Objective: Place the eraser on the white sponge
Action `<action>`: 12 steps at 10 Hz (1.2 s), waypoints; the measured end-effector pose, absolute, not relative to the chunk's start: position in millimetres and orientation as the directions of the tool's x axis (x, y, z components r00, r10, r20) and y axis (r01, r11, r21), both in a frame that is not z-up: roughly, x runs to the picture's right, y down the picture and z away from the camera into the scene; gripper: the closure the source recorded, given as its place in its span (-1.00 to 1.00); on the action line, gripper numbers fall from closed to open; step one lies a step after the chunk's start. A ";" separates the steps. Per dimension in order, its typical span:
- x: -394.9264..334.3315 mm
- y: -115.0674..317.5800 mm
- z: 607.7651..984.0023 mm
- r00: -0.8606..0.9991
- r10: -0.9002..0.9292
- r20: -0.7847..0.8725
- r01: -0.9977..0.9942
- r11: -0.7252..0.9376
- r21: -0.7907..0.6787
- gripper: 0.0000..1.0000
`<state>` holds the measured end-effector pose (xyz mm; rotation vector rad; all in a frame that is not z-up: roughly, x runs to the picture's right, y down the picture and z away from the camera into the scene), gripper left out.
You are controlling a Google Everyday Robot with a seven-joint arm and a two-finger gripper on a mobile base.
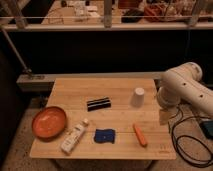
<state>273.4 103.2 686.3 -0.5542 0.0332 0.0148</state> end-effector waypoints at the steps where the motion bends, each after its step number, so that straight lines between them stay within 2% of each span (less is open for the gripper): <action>1: 258.3 98.7 688.3 1.000 -0.016 -0.021 0.003 0.857 -0.516 -0.60; 12: 179.5 69.4 700.6 0.985 -0.162 0.055 0.170 0.891 -0.421 -0.60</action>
